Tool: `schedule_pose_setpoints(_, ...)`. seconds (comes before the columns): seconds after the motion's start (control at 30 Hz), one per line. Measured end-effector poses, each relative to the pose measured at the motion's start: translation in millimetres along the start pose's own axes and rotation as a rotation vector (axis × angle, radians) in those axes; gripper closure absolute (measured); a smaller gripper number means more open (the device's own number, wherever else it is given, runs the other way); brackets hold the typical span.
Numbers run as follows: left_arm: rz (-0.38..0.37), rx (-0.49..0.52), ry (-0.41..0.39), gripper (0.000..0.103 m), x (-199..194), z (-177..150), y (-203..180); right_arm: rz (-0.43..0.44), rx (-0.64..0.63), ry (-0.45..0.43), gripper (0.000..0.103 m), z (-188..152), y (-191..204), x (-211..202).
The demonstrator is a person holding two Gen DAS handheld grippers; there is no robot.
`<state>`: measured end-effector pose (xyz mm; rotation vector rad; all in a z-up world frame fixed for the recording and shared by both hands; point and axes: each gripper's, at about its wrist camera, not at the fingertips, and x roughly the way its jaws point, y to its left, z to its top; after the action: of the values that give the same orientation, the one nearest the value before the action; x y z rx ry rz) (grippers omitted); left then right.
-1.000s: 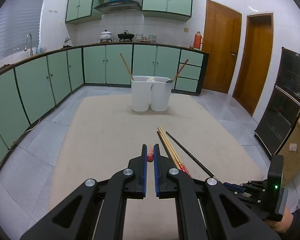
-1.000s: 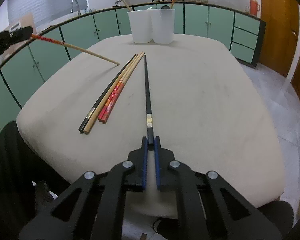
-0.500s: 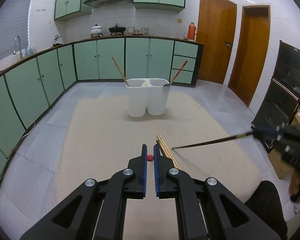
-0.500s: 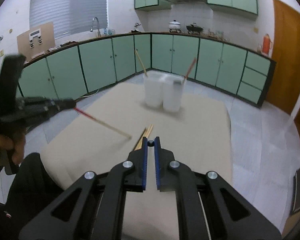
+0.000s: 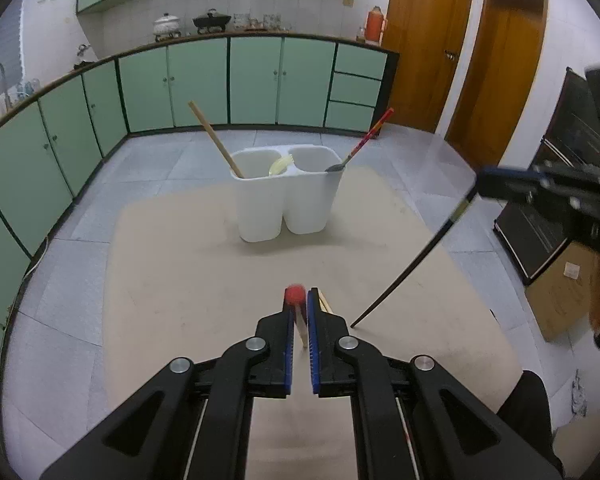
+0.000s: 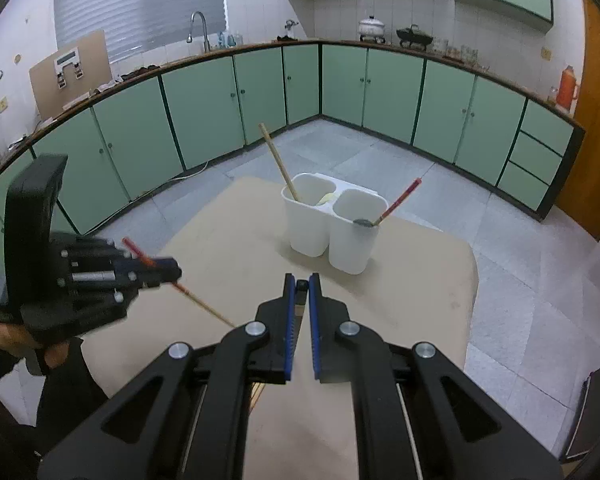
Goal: Organize utensils
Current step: 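Lift both held chopsticks and carry them above the white cup holder, then open both tools to drop the chopsticks into the cup holder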
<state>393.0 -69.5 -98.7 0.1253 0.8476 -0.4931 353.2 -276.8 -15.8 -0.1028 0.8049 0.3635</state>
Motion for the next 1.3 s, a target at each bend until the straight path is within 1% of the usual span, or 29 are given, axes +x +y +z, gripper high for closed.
schedule_pose_setpoints(0.1,0.001,0.012,-0.017,0.097,0.0,2.8,-0.7,-0.003,-0.012,0.006,0.097,10.4,-1.0,2.5)
schedule_pose_setpoints(0.2,0.0,0.024,-0.06,0.097,-9.6,8.2,-0.8,-0.008,-0.038,-0.001,0.098,15.2,3.1,-0.4)
schedule_pose_setpoints(0.37,0.009,0.039,-0.105,0.097,-22.7,26.6,0.4,-0.02,-0.055,-0.014,0.098,36.2,2.2,-3.5)
schedule_pose_setpoints(0.47,0.006,0.03,-0.134,0.097,-28.4,47.3,6.4,-0.02,-0.055,-0.029,0.098,57.8,0.1,-6.3)
schedule_pose_setpoints(0.63,0.005,-0.001,-0.201,0.097,-37.1,95.0,21.3,-0.02,-0.033,-0.071,0.098,106.2,-7.1,-15.3)
schedule_pose_setpoints(0.73,0.018,-0.01,-0.241,0.097,-39.1,125.2,28.3,-0.035,-0.011,-0.097,0.098,136.5,-15.4,-17.5)
schedule_pose_setpoints(0.9,0.043,-0.021,-0.323,0.097,-37.2,171.9,33.1,-0.076,0.002,-0.138,0.098,173.5,-26.6,-15.1)
schedule_pose_setpoints(1.0,0.061,-0.028,-0.367,0.097,-27.6,193.0,35.0,-0.115,0.003,-0.153,0.098,188.8,-35.8,-1.7)
schedule_pose_setpoints(1.1,0.073,-0.045,-0.386,0.097,-8.7,203.9,39.4,-0.131,0.012,-0.148,0.098,189.6,-46.6,19.6)
schedule_pose_setpoints(1.23,0.098,-0.052,-0.368,0.097,33.7,200.6,44.4,-0.131,0.033,-0.109,0.098,176.3,-56.6,51.9)
schedule_pose_setpoints(1.3,0.099,-0.056,-0.335,0.097,57.6,190.5,46.0,-0.128,0.034,-0.091,0.097,167.1,-59.0,64.4)
